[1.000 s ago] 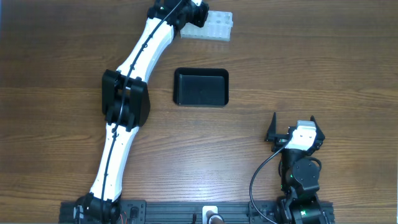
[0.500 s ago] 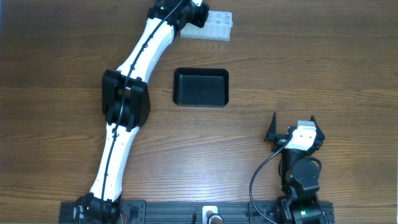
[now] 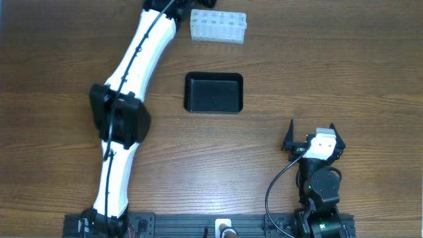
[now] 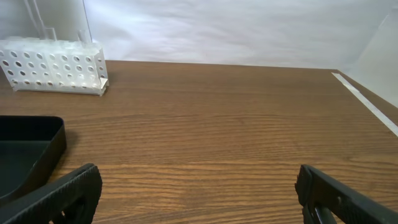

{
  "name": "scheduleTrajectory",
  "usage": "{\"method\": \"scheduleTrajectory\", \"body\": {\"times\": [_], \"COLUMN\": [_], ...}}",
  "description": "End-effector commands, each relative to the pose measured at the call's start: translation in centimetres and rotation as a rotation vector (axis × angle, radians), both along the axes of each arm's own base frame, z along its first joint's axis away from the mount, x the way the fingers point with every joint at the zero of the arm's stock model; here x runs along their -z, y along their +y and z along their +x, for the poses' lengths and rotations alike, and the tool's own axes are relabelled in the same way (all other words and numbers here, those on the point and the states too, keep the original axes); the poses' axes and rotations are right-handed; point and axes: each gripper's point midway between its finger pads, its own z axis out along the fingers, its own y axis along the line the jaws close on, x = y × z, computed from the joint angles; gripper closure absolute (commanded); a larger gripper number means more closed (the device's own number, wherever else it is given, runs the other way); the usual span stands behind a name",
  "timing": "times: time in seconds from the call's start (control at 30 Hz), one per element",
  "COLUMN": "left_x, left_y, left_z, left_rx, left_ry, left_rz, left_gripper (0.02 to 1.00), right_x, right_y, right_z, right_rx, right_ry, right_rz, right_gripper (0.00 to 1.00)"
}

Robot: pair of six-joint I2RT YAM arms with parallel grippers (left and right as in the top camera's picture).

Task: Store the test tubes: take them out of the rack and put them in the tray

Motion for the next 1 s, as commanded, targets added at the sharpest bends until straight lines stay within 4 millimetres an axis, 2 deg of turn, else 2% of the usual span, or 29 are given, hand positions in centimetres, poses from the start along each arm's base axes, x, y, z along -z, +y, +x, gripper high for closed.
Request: {"method": "scheduleTrajectory", "body": {"times": [0.03, 0.1, 0.2, 0.27, 0.5, 0.6, 0.77, 1.0], "left_x": [-8.3, -9.9, -9.9, -8.3, 0.8, 3.7, 7.3, 12.1], "left_y": [1.3, 1.7, 1.9, 2.0, 3.1, 3.0, 3.3, 4.4], "left_z": [-2.6, -3.9, -5.8, -6.9, -11.2, -12.8, -15.2, -17.2], "left_rx": [-0.015, -0.018, -0.036, -0.081, -0.338, -0.414, -0.532, -0.629], "left_ry": [-0.117, -0.11, -0.034, 0.059, 0.415, 0.503, 0.61, 0.726], "left_rz": [-0.022, -0.032, -0.044, -0.042, 0.056, 0.097, 0.139, 0.176], "left_gripper": [0.869, 0.869, 0.862, 0.858, 0.873, 0.871, 0.866, 0.869], "right_x": [0.1, 0.1, 0.1, 0.1, 0.1, 0.1, 0.1, 0.1], "right_y": [-0.3, -0.3, -0.3, -0.3, -0.3, -0.3, -0.3, -0.3], "right_z": [-0.1, -0.1, -0.1, -0.1, -0.1, -0.1, -0.1, -0.1], "right_rx": [0.018, 0.018, 0.018, 0.018, 0.018, 0.018, 0.018, 0.018], "right_ry": [-0.004, -0.004, -0.004, -0.004, -0.004, -0.004, -0.004, -0.004], "right_rz": [0.005, 0.005, 0.005, 0.005, 0.005, 0.005, 0.005, 0.005], "right_gripper": [0.007, 0.007, 0.009, 0.009, 0.007, 0.007, 0.009, 0.009]}}
